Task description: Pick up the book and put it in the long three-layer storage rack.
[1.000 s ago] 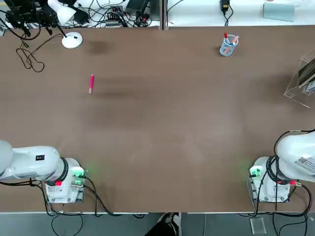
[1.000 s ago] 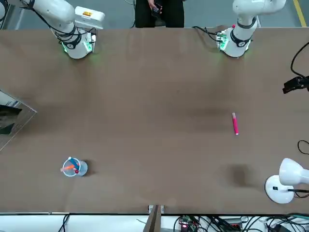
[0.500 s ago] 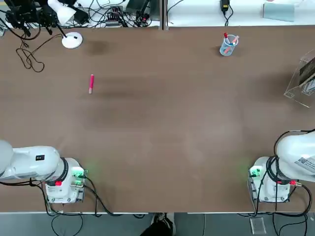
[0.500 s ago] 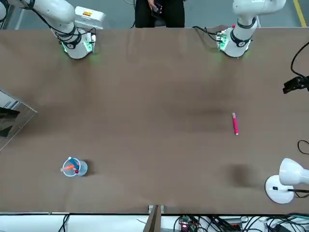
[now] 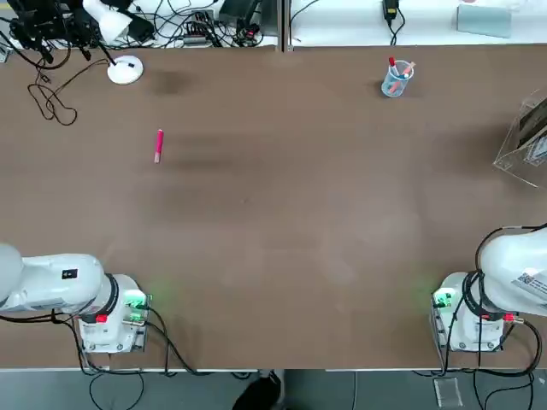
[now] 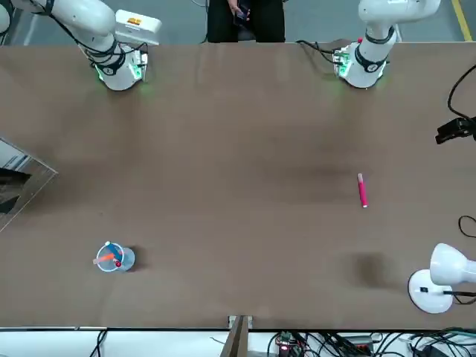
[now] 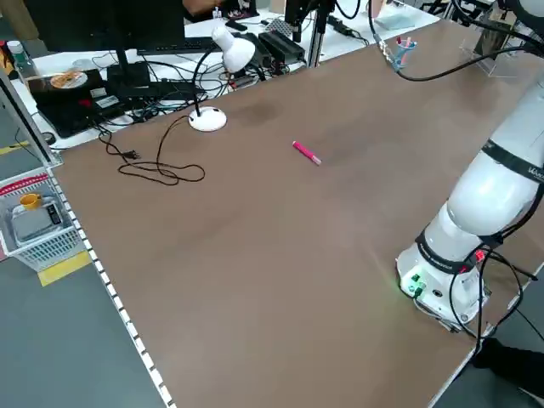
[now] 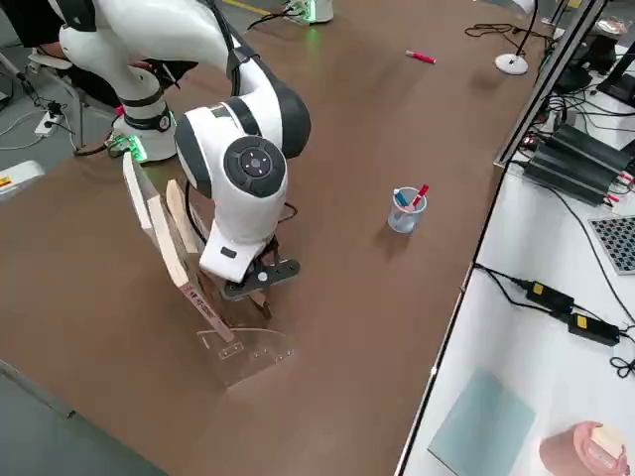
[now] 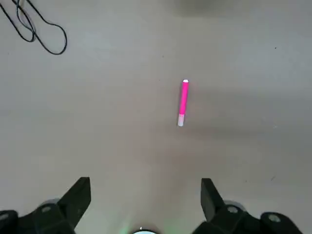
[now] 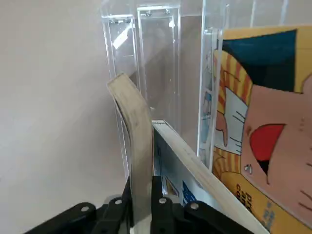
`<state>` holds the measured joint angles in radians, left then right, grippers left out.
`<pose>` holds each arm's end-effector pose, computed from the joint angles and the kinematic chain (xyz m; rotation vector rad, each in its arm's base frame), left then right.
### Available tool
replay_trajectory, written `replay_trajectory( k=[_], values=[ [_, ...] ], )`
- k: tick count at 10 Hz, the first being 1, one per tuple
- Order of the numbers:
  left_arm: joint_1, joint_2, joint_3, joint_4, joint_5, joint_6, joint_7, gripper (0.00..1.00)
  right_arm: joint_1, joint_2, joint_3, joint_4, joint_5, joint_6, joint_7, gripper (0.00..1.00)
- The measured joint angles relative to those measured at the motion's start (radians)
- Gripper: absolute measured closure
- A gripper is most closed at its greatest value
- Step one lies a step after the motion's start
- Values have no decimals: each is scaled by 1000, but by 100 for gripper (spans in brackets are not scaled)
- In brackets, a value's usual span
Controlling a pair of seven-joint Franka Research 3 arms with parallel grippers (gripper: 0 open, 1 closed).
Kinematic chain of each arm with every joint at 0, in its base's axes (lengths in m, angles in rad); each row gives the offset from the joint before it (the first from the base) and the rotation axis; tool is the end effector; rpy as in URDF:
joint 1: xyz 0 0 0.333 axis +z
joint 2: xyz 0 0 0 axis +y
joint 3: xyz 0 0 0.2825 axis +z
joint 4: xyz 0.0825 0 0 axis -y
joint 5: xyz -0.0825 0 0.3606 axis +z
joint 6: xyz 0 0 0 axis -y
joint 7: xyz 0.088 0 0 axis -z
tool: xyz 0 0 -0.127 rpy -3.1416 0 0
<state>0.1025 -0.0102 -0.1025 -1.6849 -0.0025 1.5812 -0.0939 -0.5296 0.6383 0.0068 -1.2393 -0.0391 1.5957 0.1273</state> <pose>0.5226 -0.0005 0.5263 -3.1318 -0.1475 0.1467 0.5624 -0.3308 0.3341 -2.9300 0.9780 0.4403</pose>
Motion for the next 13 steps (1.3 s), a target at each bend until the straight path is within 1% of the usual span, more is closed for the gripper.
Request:
replay_trajectory(
  k=[13],
  values=[
    [-1, 2, 0, 9, 0, 5, 0, 1, 11, 8, 8, 0, 8, 7, 63, 85]
  ],
)
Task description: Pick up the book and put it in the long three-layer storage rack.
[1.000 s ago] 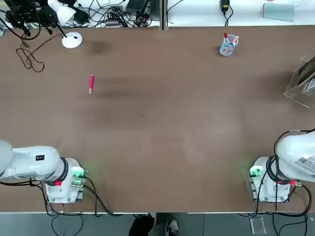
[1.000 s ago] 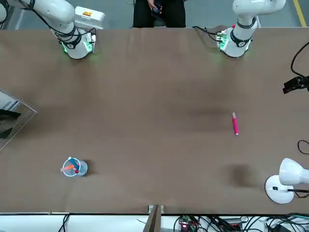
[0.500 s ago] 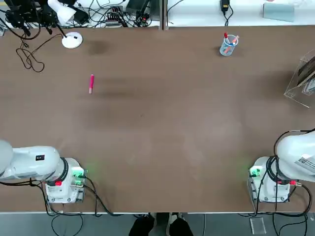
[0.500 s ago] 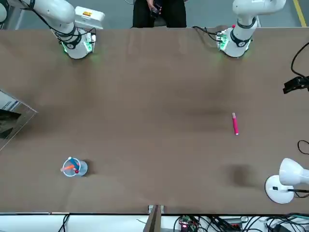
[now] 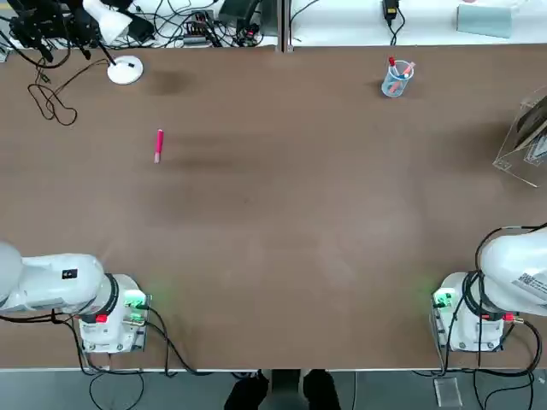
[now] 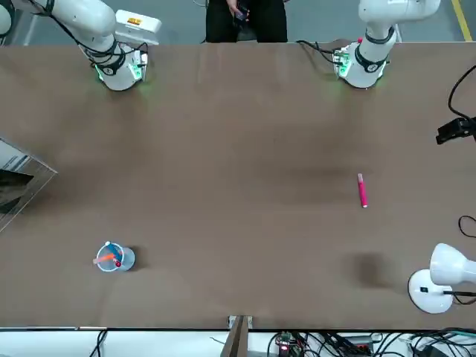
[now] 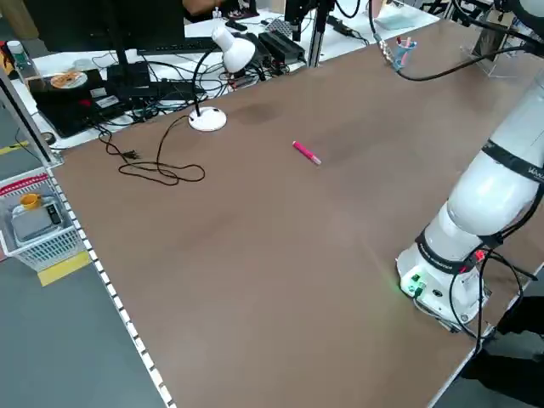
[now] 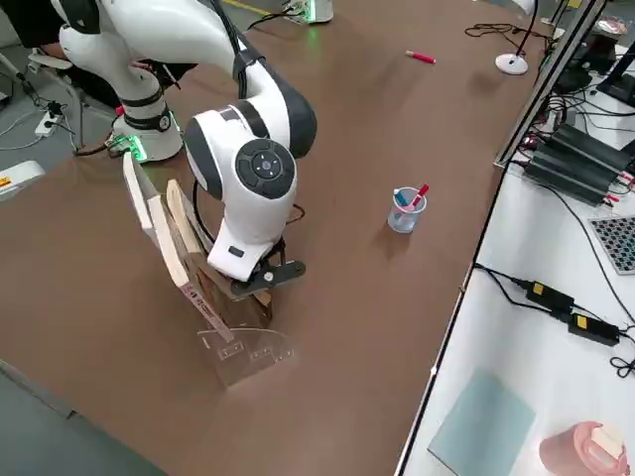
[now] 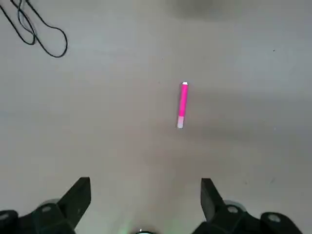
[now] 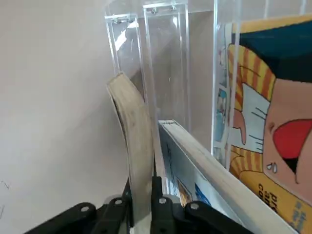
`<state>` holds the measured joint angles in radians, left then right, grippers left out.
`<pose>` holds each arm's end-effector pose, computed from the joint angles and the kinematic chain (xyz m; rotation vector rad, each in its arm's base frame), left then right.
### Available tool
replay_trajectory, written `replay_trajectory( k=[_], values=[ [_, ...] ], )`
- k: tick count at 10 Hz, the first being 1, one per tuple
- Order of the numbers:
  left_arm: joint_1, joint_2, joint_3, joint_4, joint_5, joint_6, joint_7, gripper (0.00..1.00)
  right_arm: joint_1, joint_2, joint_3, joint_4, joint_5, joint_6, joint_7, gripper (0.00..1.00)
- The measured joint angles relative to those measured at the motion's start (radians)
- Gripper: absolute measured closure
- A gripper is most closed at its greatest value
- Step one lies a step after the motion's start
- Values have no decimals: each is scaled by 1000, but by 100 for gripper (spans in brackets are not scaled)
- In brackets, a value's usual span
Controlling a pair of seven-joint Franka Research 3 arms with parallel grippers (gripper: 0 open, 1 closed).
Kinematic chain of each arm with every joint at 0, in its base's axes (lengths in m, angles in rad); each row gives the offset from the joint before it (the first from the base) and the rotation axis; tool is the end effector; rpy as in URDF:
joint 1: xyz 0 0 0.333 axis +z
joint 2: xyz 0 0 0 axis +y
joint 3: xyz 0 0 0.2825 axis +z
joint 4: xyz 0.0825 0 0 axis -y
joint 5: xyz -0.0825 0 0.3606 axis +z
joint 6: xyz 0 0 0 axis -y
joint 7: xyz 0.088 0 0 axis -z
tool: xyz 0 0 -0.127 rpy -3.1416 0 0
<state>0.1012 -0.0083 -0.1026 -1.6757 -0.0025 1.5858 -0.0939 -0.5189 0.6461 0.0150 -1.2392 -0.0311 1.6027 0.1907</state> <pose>0.5244 -0.0012 0.5297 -3.1334 -0.1453 0.1281 0.5695 -0.3206 0.3293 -2.9052 1.0456 0.4389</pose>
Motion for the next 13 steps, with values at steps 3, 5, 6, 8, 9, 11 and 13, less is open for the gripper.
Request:
replay_trajectory(
  k=[3, 5, 6, 8, 9, 11, 13],
  values=[
    [0, 7, 0, 11, 0, 0, 0, 1, -2, 2, -1, 0, 25, 11, 3, 85],
    [0, 12, 0, 16, 0, 0, 0, 1, -7, 4, -5, 1, 50, 13, 4, 85],
    [0, 13, 0, 17, 0, 0, 0, 1, -10, 5, -6, 2, 56, 13, 4, 85],
    [0, 14, 0, 19, 0, 0, 0, 1, -14, 6, -7, 4, 60, 13, -3, 85],
    [0, 14, 0, 20, 0, 0, 0, 1, -14, 7, -8, 4, 60, 14, -11, 85],
    [0, 14, 0, 22, 0, 0, 0, 1, -14, 8, -8, 4, 59, 16, -25, 85],
    [0, 15, 0, 24, 0, 0, 0, 1, -14, 9, -9, 4, 59, 17, -28, 85]
  ],
)
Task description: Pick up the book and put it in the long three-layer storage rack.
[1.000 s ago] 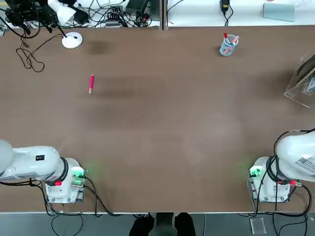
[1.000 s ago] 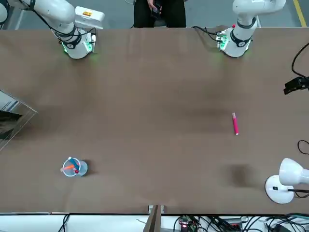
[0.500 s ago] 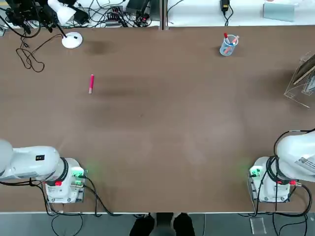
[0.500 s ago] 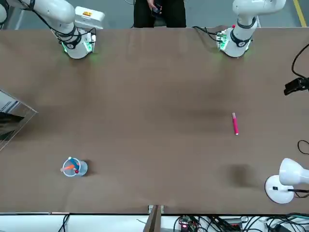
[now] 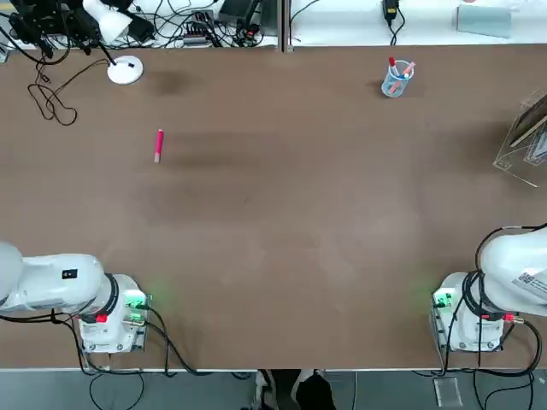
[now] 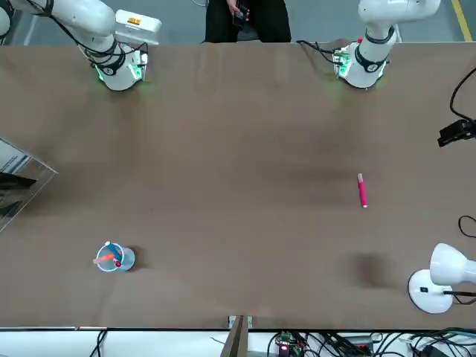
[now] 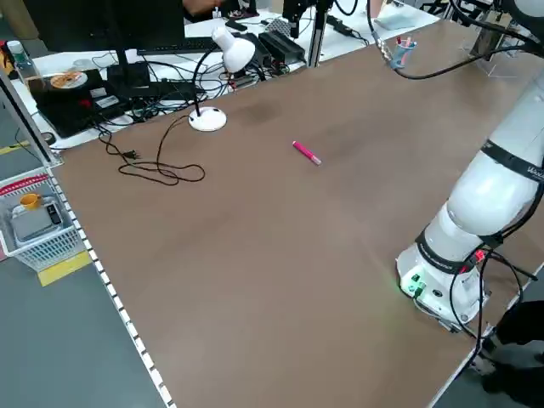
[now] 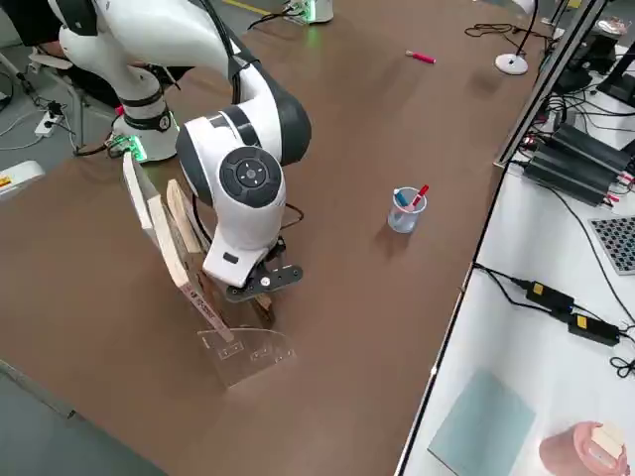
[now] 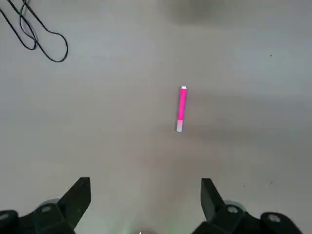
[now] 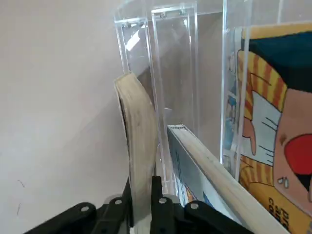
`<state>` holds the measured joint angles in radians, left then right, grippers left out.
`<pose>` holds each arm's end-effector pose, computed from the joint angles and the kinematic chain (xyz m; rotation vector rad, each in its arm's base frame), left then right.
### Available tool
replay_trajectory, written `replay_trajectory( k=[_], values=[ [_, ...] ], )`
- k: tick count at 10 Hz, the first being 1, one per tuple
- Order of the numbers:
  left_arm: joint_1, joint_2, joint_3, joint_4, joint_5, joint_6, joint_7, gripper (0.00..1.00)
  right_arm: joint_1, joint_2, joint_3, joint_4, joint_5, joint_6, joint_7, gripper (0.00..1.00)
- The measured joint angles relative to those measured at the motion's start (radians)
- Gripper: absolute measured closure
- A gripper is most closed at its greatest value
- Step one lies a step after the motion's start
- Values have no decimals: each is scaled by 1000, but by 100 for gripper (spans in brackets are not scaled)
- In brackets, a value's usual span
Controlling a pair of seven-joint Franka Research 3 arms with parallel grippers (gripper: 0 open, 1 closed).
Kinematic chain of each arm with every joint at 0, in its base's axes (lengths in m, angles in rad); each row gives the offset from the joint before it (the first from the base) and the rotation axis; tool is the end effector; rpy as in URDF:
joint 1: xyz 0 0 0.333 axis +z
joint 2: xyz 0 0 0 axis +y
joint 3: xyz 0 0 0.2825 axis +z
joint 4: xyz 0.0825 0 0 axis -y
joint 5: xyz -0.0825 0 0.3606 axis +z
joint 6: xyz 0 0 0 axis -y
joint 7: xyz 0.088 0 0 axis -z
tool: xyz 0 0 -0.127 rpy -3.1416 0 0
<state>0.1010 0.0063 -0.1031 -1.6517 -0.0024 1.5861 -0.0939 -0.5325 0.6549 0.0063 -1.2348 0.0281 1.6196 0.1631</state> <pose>0.5293 -0.0013 0.5328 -3.1358 -0.1442 0.1129 0.5692 -0.3276 0.3263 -2.8544 1.0343 0.3970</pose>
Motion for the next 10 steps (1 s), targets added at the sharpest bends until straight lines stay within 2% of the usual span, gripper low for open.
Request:
replay_trajectory(
  k=[5, 7, 9, 10],
  values=[
    [0, 1, 0, 1, 0, 0, 0, 1, 2, 1, 0, 0, 0, 6, -5, 83],
    [0, 1, 0, 2, 0, 0, 0, 1, 4, 1, 1, 2, 0, 14, -9, 71],
    [0, 1, 0, 4, 0, 0, 0, 1, 4, 1, 1, 3, 0, 15, -9, 66],
    [0, 1, 0, 5, 0, 0, 0, 1, 3, 1, 1, 4, 0, 15, -12, 58]
  ],
)
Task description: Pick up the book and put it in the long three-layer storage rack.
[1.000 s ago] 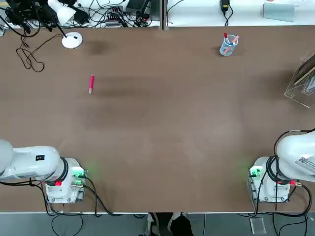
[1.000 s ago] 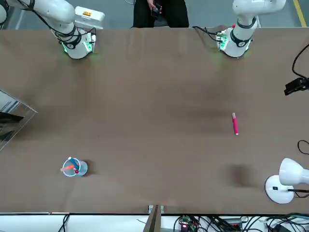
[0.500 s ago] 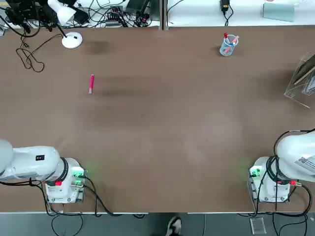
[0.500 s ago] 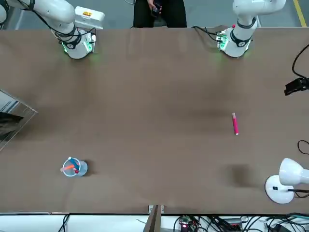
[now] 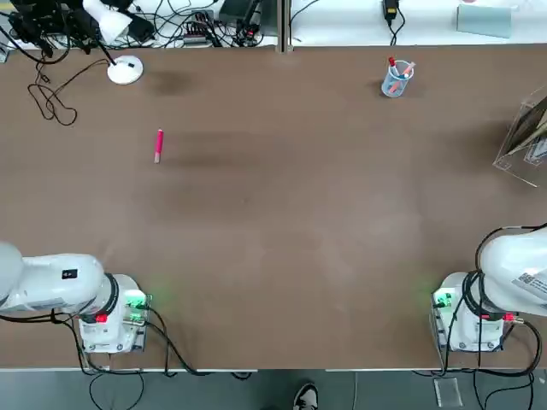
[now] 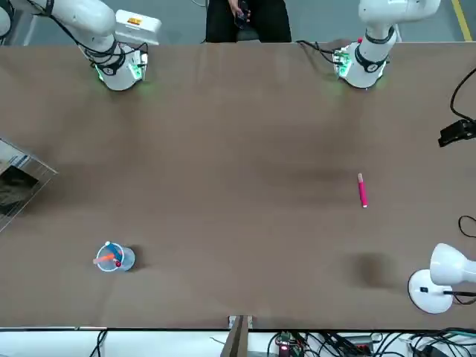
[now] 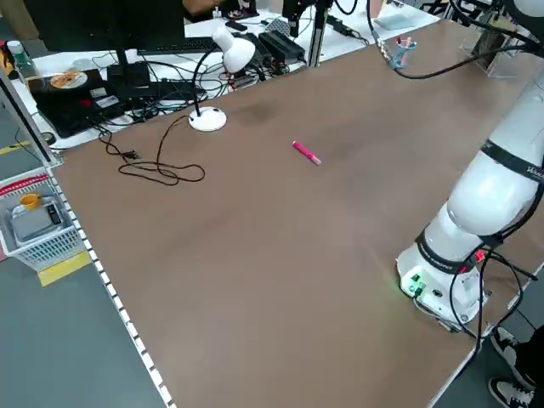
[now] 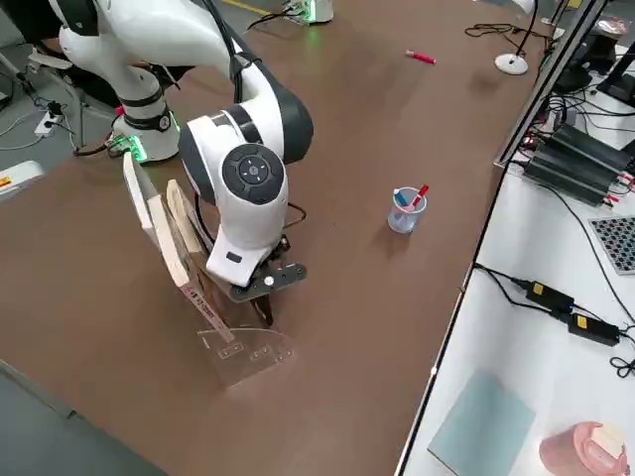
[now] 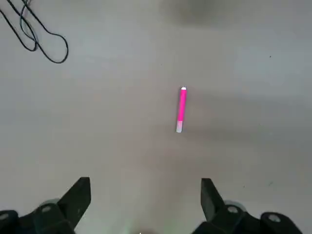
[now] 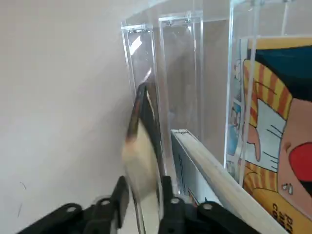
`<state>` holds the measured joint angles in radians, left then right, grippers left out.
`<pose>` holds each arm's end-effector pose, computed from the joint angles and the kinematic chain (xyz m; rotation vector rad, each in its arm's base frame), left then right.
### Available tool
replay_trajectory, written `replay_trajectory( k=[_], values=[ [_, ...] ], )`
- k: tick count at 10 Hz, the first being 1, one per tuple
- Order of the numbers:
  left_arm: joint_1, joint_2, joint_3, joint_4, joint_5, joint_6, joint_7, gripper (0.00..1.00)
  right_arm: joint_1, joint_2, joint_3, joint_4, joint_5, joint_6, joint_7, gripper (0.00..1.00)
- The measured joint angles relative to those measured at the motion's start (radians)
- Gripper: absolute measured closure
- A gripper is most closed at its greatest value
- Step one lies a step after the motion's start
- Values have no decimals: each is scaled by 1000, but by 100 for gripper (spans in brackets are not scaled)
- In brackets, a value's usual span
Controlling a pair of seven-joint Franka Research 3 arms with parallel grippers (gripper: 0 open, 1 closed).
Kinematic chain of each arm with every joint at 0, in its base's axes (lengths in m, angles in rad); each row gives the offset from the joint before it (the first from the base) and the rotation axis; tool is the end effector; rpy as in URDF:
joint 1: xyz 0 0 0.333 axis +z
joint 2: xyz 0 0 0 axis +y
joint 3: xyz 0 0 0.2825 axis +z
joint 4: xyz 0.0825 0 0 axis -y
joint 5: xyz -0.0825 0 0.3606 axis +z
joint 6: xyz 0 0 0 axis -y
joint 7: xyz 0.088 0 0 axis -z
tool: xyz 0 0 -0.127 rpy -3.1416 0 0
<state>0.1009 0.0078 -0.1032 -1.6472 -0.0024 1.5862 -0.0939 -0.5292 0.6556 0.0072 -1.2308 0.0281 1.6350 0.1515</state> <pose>0.5300 -0.0014 0.5340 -3.1363 -0.1439 0.1081 0.5730 -0.3268 0.3283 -2.8676 1.0140 0.3687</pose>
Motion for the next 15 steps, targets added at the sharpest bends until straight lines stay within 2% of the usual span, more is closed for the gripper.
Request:
replay_trajectory(
  k=[1, 2, 4, 8, 12, 15],
  values=[
    [0, 0, 0, 0, 0, 0, 0, 1, -1, 0, 0, 0, 0, 0, -6, 52],
    [0, 0, 0, 1, 0, 0, 0, 1, -2, 0, -1, 1, 0, 0, -12, 39],
    [0, 0, 0, 1, 0, 0, 0, 1, -4, 0, -1, 1, 0, -1, -14, 37],
    [0, 0, 0, 3, 0, 0, 0, 1, -2, 0, 0, 14, 1, -46, -13, 1],
    [0, 0, 0, 8, 0, 0, 0, 1, 14, -1, 7, 84, 1, -165, 14, 0],
    [0, 1, 0, 9, 0, 0, 0, 1, 29, -3, 9, 127, 1, -203, 16, 0]
  ],
)
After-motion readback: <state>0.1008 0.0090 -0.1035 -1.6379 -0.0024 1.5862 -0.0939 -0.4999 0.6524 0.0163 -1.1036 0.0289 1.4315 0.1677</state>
